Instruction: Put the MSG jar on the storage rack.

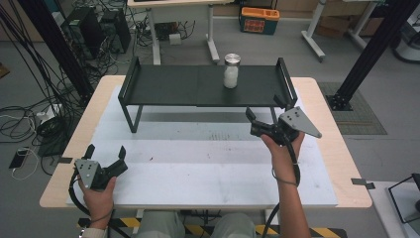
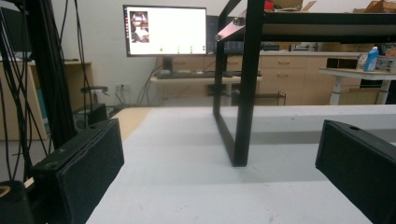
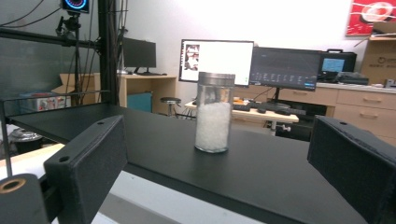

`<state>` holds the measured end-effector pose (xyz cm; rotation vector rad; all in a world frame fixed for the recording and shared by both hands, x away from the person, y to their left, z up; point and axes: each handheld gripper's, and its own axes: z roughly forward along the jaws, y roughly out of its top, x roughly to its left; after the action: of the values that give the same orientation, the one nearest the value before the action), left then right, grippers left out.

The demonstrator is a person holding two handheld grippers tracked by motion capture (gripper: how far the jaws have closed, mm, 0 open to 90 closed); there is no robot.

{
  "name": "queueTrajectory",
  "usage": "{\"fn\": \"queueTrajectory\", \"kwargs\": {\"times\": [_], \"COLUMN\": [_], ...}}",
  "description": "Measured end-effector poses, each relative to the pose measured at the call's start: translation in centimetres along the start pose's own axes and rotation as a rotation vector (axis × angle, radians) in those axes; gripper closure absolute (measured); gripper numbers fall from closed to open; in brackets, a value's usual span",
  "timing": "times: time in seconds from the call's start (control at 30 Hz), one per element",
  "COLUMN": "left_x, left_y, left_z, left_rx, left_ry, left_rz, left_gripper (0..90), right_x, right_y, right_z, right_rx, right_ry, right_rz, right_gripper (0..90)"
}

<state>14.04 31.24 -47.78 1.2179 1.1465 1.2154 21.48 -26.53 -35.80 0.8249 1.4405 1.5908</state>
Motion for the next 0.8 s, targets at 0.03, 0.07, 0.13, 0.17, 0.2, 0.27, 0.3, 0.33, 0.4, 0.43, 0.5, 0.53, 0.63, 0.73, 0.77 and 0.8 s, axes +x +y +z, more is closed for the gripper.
{"fn": "queueTrajectory", "kwargs": {"times": [0.03, 0.07, 0.13, 0.17, 0.2, 0.27, 0.3, 0.33, 0.4, 0.43, 0.5, 0.53, 0.63, 0.73, 0.77, 0.8], "left_x": [0.0, 0.0, 0.0, 0.0, 0.0, 0.0, 0.0, 0.0, 0.0, 0.0, -0.1, -0.1, -0.1, -0.1, -0.1, -0.1], "left_y": [0.0, 0.0, 0.0, 0.0, 0.0, 0.0, 0.0, 0.0, 0.0, 0.0, 0.0, 0.0, 0.0, 0.0, 0.0, 0.0], "left_z": [0.0, 0.0, 0.0, 0.0, 0.0, 0.0, 0.0, 0.0, 0.0, 0.0, 0.0, 0.0, 0.0, 0.0, 0.0, 0.0], "left_rx": [-0.001, 0.0, 0.0, 0.0, 0.0, -0.001, 0.0, 0.0, 0.001, 0.001, 0.001, 0.001, 0.001, 0.001, 0.001, 0.001], "left_ry": [0.0, -0.001, -0.001, -0.001, -0.001, -0.001, -0.001, -0.001, 0.001, 0.001, 0.002, 0.002, 0.002, 0.002, 0.002, 0.002], "left_rz": [-0.001, 0.0, 0.0, 0.001, 0.001, 0.0, 0.001, 0.001, 0.001, 0.001, 0.002, 0.002, 0.002, 0.001, 0.001, 0.002], "left_gripper": [1.3, 1.3, 1.3, 1.3, 1.3, 1.3, 1.3, 1.3, 1.3, 1.2, 1.2, 1.2, 1.2, 1.2, 1.2, 1.2], "right_x": [0.0, 0.0, -0.1, -0.1, -0.1, -0.3, -0.4, -0.4, -0.6, -0.6, -0.8, -0.8, -1.0, -1.0, -1.0, -1.1], "right_y": [-0.4, -0.7, -0.9, -1.6, -1.6, -2.6, -2.9, -3.2, -3.7, -3.7, -4.2, -4.2, -4.7, -5.2, -5.5, -5.7], "right_z": [-0.5, -0.8, -1.0, -1.6, -1.6, -2.5, -2.7, -3.0, -3.5, -3.5, -4.2, -4.2, -5.0, -5.5, -5.7, -5.8], "right_rx": [-0.001, -0.001, -0.001, 0.0, 0.0, 0.0, -0.001, 0.002, 0.006, 0.006, 0.012, 0.012, 0.017, 0.021, 0.022, 0.026], "right_ry": [-0.012, -0.018, -0.023, -0.033, -0.033, -0.05, -0.055, -0.059, -0.066, -0.066, -0.076, -0.076, -0.083, -0.091, -0.093, -0.096], "right_rz": [-0.002, -0.007, -0.01, -0.009, -0.009, 0.005, 0.007, 0.01, 0.016, 0.016, 0.017, 0.017, 0.029, 0.027, 0.027, 0.028], "right_gripper": [4.1, 4.1, 4.1, 4.1, 4.1, 4.1, 4.0, 4.0, 3.9, 3.9, 3.8, 3.8, 3.7, 3.7, 3.7, 3.7]}}
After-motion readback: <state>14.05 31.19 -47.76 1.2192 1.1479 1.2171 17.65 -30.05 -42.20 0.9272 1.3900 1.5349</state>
